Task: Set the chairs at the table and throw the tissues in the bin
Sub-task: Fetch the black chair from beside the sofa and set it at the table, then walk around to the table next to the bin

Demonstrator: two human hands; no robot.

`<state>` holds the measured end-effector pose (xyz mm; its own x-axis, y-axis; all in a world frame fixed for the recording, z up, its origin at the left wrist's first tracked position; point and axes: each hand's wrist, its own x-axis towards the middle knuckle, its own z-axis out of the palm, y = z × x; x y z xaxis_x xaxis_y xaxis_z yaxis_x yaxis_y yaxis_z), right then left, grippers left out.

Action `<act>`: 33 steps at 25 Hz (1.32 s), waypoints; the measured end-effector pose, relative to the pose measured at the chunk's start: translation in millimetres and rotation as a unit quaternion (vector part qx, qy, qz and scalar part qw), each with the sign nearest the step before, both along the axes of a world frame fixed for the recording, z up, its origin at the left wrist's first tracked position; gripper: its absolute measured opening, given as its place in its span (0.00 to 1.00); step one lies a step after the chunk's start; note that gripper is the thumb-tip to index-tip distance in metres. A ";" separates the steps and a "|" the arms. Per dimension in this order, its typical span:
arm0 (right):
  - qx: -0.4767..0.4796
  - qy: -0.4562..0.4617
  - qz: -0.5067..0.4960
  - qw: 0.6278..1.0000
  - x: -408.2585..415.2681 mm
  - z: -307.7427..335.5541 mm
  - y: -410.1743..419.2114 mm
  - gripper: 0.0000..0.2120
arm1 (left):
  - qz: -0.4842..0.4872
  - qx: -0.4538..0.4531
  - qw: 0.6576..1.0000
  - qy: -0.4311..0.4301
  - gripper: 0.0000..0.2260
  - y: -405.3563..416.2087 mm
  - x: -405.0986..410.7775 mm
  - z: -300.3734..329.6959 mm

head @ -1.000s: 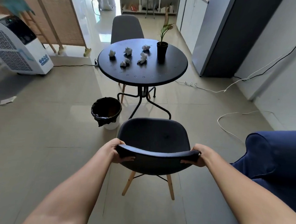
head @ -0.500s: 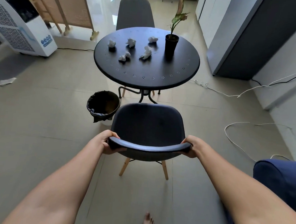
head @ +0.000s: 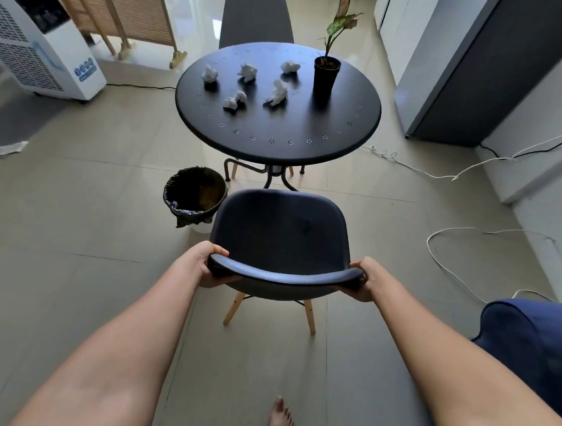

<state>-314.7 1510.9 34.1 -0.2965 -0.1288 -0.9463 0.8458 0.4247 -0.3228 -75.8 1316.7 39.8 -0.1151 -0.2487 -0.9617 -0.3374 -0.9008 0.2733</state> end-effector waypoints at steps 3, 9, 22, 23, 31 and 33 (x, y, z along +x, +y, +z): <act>-0.065 0.023 -0.051 0.996 16.8 -2.3 15.0 0.17 | 0.005 -0.020 1.000 0.001 0.18 3.6 9.0 6.4; 0.023 0.101 0.142 0.984 123.8 -18.7 36.0 0.21 | -0.089 -0.127 0.984 -0.090 0.23 34.8 105.2 4.9; 0.058 0.109 0.680 0.723 455.1 -64.0 -43.8 0.10 | 0.085 -0.060 0.976 -0.192 0.12 161.2 473.9 -52.2; 0.056 0.114 0.691 0.711 466.6 -65.4 -57.5 0.09 | 0.096 -0.052 0.975 -0.192 0.12 156.4 485.2 -55.5; 0.064 0.142 0.689 0.708 478.6 -88.9 -220.3 0.13 | 0.119 -0.038 0.972 -0.196 0.09 -10.6 516.3 -82.0; 0.062 0.136 0.671 0.726 470.8 -83.3 -271.8 0.12 | 0.109 -0.038 0.978 -0.176 0.14 -74.8 505.0 -77.7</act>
<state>156.1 1239.2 -49.2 -0.1608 -0.3934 -0.9052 -0.4446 0.8477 -0.2894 429.3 1241.9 -37.9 0.2834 -0.3022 -0.9102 -0.2255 -0.9435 0.2430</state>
